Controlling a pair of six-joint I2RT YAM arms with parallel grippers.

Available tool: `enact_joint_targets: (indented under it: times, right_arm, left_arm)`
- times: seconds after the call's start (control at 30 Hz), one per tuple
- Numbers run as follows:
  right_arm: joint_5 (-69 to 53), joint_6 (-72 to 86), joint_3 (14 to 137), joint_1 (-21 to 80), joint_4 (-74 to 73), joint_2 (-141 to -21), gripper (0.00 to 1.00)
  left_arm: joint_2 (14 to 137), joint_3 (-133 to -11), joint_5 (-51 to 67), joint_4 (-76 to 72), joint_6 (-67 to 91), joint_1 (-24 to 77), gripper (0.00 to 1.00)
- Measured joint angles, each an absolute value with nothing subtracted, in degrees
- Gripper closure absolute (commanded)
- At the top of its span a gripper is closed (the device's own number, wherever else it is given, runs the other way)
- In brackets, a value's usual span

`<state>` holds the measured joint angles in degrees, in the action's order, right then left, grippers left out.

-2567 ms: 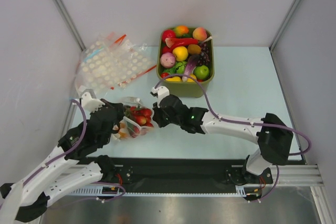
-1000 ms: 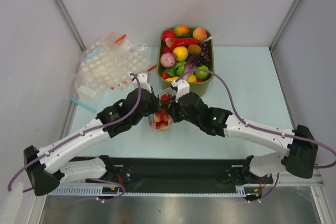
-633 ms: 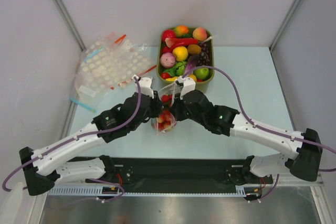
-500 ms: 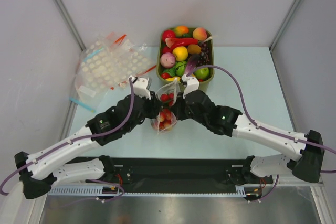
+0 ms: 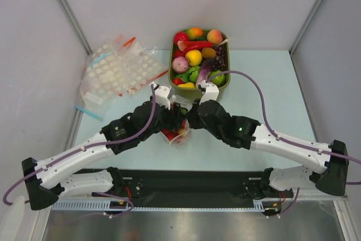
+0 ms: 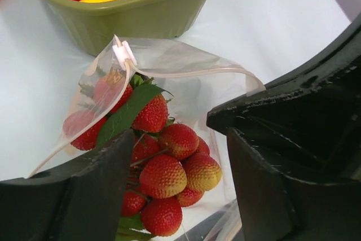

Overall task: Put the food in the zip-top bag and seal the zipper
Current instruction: Adjust the zipper food storage bag at the center of the board.

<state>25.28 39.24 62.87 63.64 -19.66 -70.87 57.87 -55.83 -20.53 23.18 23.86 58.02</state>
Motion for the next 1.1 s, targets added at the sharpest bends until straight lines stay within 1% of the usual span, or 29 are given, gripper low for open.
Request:
enact_joint_targets:
  times: [0.1, 0.3, 0.43, 0.53, 0.83, 0.93, 0.97, 1.03, 1.07, 1.1]
  right_arm:
    - [26.0, 39.5, 62.8, 63.2, -19.7, -70.9, 1.00]
    - [26.0, 40.2, 62.8, 60.5, -19.6, -70.9, 1.00]
    - [25.9, 40.5, 62.8, 58.7, -19.5, -70.9, 1.00]
    - [25.8, 40.5, 62.7, 57.9, -19.4, -70.9, 1.00]
    - [25.4, 40.5, 62.2, 56.8, -18.8, -70.8, 1.00]
    - [25.4, 40.5, 62.0, 56.8, -18.5, -70.8, 1.00]
    - [25.4, 40.5, 61.9, 56.7, -18.4, -70.8, 1.00]
    - [25.2, 40.5, 61.9, 56.6, -18.3, -70.8, 1.00]
    - [25.2, 40.5, 61.8, 56.6, -18.2, -70.8, 1.00]
    - [25.1, 40.5, 61.8, 56.5, -18.2, -70.8, 1.00]
  left_arm:
    - [56.2, -55.8, -20.6, 23.0, 23.9, 58.0, 0.20]
    - [50.5, -55.1, -19.7, 21.8, 24.0, 58.0, 0.19]
    - [48.8, -55.1, -19.9, 22.5, 24.9, 58.2, 0.18]
    - [48.9, -55.3, -24.1, 25.3, 26.7, 58.4, 0.16]
    - [49.9, -56.1, -36.0, 31.9, 30.5, 58.4, 0.21]
    - [52.4, -57.4, -37.4, 33.1, 31.2, 58.4, 0.36]
    - [53.7, -57.9, -37.4, 33.3, 31.3, 58.3, 0.51]
    - [56.3, -58.5, -37.3, 33.8, 31.7, 58.2, 0.74]
    - [57.3, -58.6, -37.2, 34.0, 31.4, 58.2, 0.92]
    - [58.1, -58.6, -37.0, 34.1, 31.4, 58.2, 0.99]
